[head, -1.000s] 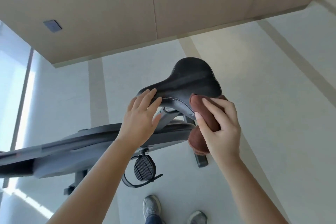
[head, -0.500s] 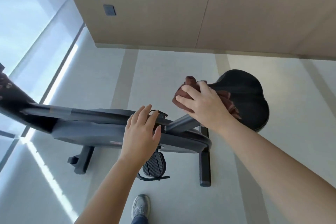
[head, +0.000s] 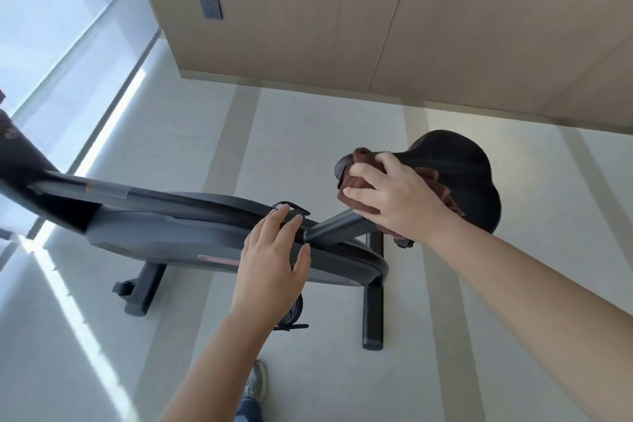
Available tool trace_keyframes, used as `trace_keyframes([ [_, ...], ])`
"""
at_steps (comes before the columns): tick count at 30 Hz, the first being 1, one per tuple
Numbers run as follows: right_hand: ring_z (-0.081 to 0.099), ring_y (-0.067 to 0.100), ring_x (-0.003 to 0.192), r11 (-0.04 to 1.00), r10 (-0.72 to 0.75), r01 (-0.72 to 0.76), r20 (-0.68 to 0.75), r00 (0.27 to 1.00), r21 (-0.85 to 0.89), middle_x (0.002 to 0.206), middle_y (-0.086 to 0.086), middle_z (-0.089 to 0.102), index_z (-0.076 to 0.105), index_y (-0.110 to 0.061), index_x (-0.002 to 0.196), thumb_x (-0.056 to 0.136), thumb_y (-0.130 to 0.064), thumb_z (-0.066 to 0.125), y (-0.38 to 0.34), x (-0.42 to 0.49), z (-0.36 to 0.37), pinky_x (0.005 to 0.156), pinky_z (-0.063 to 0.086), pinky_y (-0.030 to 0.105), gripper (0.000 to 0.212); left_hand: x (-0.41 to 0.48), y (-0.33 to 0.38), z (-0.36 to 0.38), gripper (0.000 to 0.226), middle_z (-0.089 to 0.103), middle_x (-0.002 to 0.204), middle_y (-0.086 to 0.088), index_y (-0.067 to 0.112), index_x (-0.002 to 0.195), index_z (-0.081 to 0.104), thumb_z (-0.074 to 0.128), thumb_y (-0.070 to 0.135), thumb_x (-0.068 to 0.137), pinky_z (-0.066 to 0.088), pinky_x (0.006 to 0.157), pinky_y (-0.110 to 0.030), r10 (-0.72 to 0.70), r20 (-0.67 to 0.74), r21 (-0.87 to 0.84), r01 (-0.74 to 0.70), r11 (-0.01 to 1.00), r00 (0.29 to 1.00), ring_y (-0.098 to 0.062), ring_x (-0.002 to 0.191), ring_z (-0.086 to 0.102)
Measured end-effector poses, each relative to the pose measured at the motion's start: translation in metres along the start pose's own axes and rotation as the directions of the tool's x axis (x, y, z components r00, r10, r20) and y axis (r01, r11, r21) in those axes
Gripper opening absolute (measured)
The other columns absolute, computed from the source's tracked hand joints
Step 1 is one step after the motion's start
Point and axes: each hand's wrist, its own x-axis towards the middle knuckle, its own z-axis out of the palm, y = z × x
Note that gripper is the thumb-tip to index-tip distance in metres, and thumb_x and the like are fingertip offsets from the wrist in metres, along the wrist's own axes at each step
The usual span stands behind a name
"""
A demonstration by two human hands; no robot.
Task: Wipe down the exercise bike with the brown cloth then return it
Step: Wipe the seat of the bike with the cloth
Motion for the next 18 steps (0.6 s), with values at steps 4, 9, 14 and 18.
trace_keyframes([
  [4, 0.05, 0.033, 0.078, 0.994, 0.106, -0.108, 0.1, 0.989, 0.021, 0.101, 0.006, 0.062, 0.07, -0.01, 0.077, 0.073, -0.029, 0.075, 0.014, -0.047, -0.016, 0.053, 0.052, 0.037, 0.02, -0.002, 0.016, 0.008, 0.04, 0.043, 0.138, -0.006, 0.01, 0.125, 0.051, 0.059, 0.015, 0.086, 0.029, 0.105, -0.04, -0.043, 0.014, -0.074, 0.044, 0.996, 0.999, -0.024, 0.128, 0.035],
  [9, 0.046, 0.034, 0.081, 0.967, 0.249, -0.253, 0.097, 0.964, 0.031, 0.105, 0.009, 0.059, 0.072, -0.01, 0.082, 0.08, -0.034, 0.067, 0.003, -0.038, -0.019, 0.059, 0.051, 0.04, 0.025, -0.012, 0.029, 0.018, 0.04, 0.044, 0.137, -0.006, 0.009, 0.124, 0.052, 0.06, 0.013, 0.084, 0.029, 0.102, -0.037, -0.022, 0.023, -0.082, 0.024, 0.996, 0.999, -0.024, 0.126, 0.037],
  [14, 0.045, 0.032, 0.085, 0.964, 0.257, -0.263, 0.1, 0.961, 0.045, 0.109, 0.008, 0.057, 0.071, -0.009, 0.088, 0.083, -0.034, 0.064, -0.003, -0.041, -0.019, 0.061, 0.051, 0.04, 0.026, -0.021, 0.031, 0.024, 0.042, 0.042, 0.139, -0.004, 0.012, 0.126, 0.05, 0.059, 0.015, 0.085, 0.03, 0.102, -0.038, -0.035, 0.037, -0.077, 0.038, 0.996, 0.999, -0.024, 0.128, 0.035],
  [18, 0.047, 0.031, 0.081, 0.924, 0.348, -0.354, 0.071, 0.935, 0.143, 0.1, 0.006, 0.059, 0.073, -0.012, 0.083, 0.079, -0.03, 0.07, 0.001, -0.087, -0.032, 0.06, 0.051, 0.04, 0.019, -0.023, 0.042, 0.027, 0.041, 0.042, 0.139, -0.004, 0.01, 0.126, 0.05, 0.058, 0.015, 0.086, 0.031, 0.102, -0.036, -0.028, 0.046, -0.11, 0.033, 0.993, 0.999, -0.021, 0.128, 0.033],
])
